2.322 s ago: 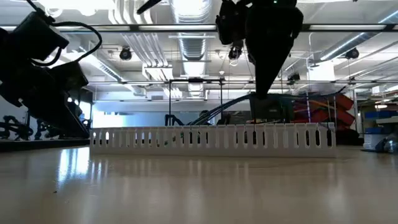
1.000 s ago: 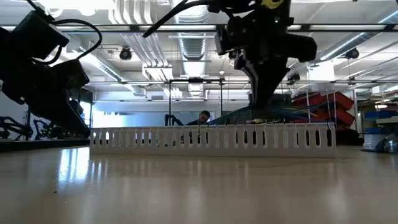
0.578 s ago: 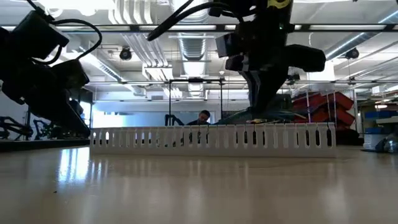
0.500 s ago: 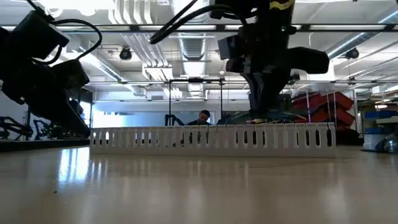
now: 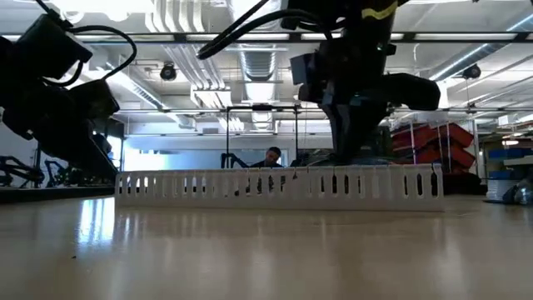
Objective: Ziptie cables
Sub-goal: Put the cable wires with a zip tie into the white cable duct
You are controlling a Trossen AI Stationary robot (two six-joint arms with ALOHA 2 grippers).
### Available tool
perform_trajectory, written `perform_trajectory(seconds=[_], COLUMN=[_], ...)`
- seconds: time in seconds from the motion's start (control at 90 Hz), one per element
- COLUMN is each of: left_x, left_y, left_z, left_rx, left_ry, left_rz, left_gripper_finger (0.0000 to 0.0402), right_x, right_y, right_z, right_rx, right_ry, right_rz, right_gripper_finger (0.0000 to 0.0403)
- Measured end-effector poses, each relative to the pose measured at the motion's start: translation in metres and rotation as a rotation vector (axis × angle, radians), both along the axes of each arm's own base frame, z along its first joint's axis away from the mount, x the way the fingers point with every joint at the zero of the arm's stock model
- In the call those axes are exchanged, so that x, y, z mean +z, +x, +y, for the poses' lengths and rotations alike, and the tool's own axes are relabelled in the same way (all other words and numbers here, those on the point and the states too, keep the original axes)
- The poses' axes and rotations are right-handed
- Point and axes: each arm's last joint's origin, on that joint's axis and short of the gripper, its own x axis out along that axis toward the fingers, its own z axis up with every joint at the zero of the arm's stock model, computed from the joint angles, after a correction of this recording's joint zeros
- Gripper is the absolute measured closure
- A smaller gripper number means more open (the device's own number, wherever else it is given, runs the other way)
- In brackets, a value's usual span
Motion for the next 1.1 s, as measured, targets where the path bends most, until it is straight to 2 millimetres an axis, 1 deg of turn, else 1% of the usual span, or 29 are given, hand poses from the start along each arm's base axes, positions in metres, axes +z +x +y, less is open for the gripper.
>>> perform_trajectory(seconds=[0.267, 0.367, 0.456, 0.622, 0.733, 0.844, 1.1], left_x=[0.0, 0.0, 0.0, 0.0, 0.0, 0.0, 0.0], left_y=[0.0, 0.0, 0.0, 0.0, 0.0, 0.0, 0.0], left_z=[0.0, 0.0, 0.0, 0.0, 0.0, 0.0, 0.0], left_rx=[0.0, 0.0, 0.0, 0.0, 0.0, 0.0, 0.0], left_ry=[0.0, 0.0, 0.0, 0.0, 0.0, 0.0, 0.0], left_rz=[0.0, 0.0, 0.0, 0.0, 0.0, 0.0, 0.0], left_gripper_finger=[0.0271, 0.0271, 0.0271, 0.0271, 0.0271, 0.0271, 0.0271], right_x=[-0.003, -0.003, -0.003, -0.002, 0.002, 0.01, 0.028], right_y=[0.002, 0.002, 0.003, 0.004, 0.006, 0.004, -0.016], right_z=[0.0, 0.0, 0.0, 0.002, 0.004, 0.004, 0.001], right_rx=[-0.03, -0.036, -0.049, -0.084, -0.11, -0.158, -0.298], right_ry=[0.003, 0.004, 0.008, 0.019, 0.031, 0.031, -0.014], right_rz=[-0.041, -0.044, -0.056, -0.074, -0.087, -0.059, 0.105], right_gripper_finger=[0.0286, 0.0263, 0.0251, 0.0247, 0.0255, 0.0265, 0.0274])
